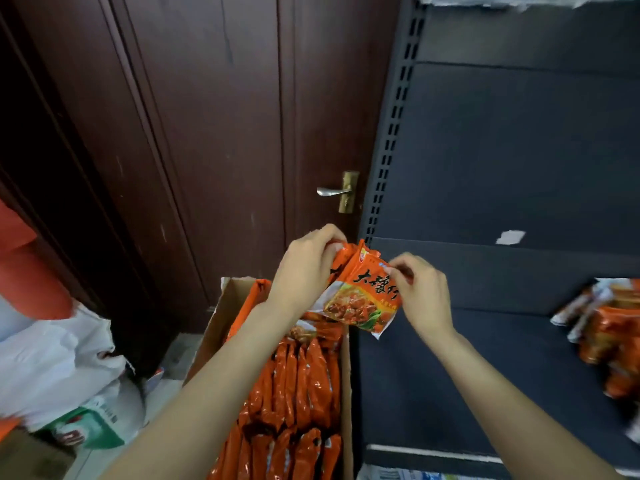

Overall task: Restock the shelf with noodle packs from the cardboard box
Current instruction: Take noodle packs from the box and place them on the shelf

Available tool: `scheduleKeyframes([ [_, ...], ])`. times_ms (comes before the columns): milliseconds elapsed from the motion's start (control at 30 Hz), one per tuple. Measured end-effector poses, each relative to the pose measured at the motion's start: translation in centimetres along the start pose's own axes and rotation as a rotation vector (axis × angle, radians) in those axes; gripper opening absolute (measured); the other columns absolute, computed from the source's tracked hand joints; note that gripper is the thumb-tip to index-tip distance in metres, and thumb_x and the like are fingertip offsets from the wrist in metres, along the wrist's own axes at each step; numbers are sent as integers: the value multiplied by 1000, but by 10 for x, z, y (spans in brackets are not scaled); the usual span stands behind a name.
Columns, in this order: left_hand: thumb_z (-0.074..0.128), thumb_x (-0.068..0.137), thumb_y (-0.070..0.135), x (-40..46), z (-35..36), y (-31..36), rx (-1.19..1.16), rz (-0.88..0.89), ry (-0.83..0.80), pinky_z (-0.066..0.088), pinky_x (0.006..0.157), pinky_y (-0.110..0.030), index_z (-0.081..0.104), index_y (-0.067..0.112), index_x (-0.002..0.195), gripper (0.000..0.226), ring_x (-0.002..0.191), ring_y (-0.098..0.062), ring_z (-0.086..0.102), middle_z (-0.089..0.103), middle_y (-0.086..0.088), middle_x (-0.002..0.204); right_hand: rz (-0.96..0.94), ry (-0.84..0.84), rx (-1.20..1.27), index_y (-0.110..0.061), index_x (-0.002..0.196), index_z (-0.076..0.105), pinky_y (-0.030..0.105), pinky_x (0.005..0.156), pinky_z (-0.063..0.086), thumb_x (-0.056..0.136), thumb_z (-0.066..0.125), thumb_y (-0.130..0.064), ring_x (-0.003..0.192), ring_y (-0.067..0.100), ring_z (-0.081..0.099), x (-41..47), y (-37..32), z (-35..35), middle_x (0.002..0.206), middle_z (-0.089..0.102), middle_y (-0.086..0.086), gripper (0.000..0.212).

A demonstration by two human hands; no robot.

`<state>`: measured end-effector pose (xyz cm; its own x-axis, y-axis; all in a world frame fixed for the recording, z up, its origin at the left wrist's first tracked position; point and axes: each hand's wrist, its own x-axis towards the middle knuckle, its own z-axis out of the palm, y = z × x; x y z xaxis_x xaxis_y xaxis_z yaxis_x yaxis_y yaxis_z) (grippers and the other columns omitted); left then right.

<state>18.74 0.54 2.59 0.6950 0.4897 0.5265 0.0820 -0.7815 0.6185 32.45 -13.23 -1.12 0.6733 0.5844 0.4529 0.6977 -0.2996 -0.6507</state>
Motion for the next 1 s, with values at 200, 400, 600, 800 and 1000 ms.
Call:
scheduleKeyframes([
  [200,45,97,15,29,89,58,-37,70,-124,49,75,-38,57,19,94,13,81,-11,61,65,4,87,138,85,-53,-22,82,62,35,64,52,89,63,-22,76,9,61,-4,76,-75,83,64,-7,7],
  [400,42,98,16,55,208,112,-26,34,-228,51,72,-41,54,25,92,16,78,-13,61,64,4,84,251,81,-72,-21,83,63,36,68,53,89,61,-20,78,9,63,-2,181,-150,84,66,-6,7],
  [600,41,98,15,90,312,146,109,-7,-359,53,71,-42,52,27,89,19,78,-18,61,64,2,88,361,-4,-89,-14,84,59,36,68,53,91,55,-8,77,16,62,16,277,-192,84,66,3,11],
  [800,40,96,9,107,374,158,254,-71,-517,50,66,-37,55,18,93,18,81,-25,59,62,-7,96,380,-115,-139,-10,83,53,16,53,32,93,51,-4,70,18,57,27,330,-198,78,60,7,11],
  [1000,40,99,21,116,412,163,308,-125,-464,45,90,-40,54,23,123,28,107,-27,52,51,-7,117,358,-158,-286,-1,93,57,20,71,39,94,47,-3,83,23,60,44,345,-199,91,61,14,10],
])
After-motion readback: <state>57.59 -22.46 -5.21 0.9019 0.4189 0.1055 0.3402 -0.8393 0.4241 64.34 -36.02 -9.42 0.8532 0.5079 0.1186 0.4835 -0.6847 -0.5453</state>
